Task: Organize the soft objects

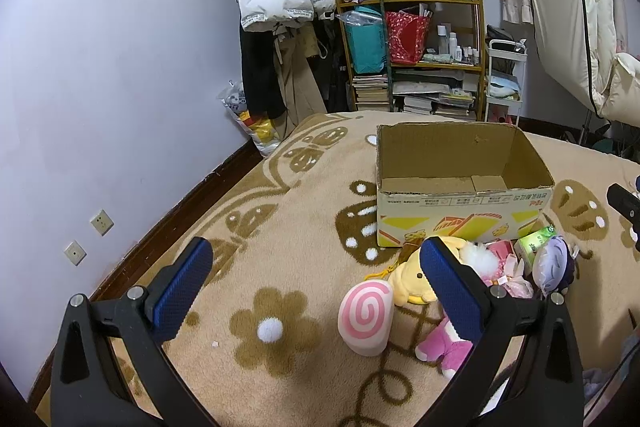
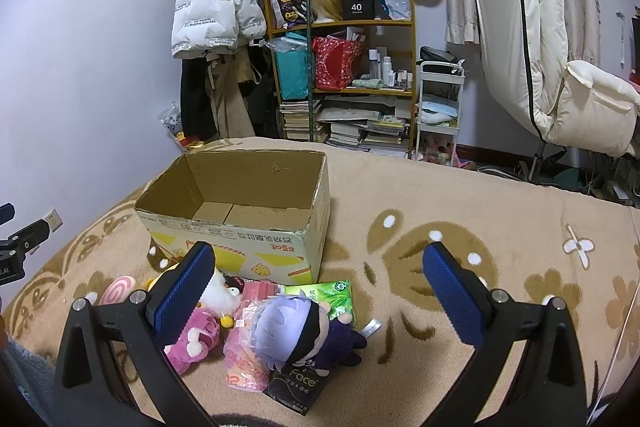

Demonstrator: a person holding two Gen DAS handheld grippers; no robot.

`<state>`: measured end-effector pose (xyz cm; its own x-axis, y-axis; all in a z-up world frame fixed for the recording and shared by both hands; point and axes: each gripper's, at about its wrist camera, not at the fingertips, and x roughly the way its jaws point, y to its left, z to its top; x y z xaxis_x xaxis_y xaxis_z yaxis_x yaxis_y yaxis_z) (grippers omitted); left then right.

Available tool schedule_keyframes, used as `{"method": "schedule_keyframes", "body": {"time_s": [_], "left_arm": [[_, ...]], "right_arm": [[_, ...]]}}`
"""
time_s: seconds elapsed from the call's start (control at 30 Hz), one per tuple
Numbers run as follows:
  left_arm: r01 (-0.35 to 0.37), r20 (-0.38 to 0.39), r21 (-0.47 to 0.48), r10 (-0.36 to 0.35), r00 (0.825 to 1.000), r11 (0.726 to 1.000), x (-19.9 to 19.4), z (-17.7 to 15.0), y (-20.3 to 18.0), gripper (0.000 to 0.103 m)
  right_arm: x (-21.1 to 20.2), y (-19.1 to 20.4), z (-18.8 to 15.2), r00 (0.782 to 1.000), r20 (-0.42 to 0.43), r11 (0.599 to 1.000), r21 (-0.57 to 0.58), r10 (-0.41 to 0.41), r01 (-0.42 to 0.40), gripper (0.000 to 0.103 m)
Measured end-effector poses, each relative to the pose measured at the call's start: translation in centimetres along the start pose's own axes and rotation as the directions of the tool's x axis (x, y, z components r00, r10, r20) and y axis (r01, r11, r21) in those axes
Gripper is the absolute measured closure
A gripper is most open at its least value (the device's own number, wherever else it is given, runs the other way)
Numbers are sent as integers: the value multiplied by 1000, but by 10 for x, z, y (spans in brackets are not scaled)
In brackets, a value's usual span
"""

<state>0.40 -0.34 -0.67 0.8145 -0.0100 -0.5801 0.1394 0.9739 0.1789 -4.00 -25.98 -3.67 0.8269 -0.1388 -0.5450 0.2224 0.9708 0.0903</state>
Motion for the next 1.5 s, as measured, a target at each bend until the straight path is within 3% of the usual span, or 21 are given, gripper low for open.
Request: {"method": "schedule_keyframes", "body": {"time_s": [1.5], "left_arm": [[-1, -6, 10, 1, 1000, 1000, 4, -5, -5, 1]], "right_arm": [[-1, -1, 0, 1000, 4, 1000, 3, 2, -2, 0]]}}
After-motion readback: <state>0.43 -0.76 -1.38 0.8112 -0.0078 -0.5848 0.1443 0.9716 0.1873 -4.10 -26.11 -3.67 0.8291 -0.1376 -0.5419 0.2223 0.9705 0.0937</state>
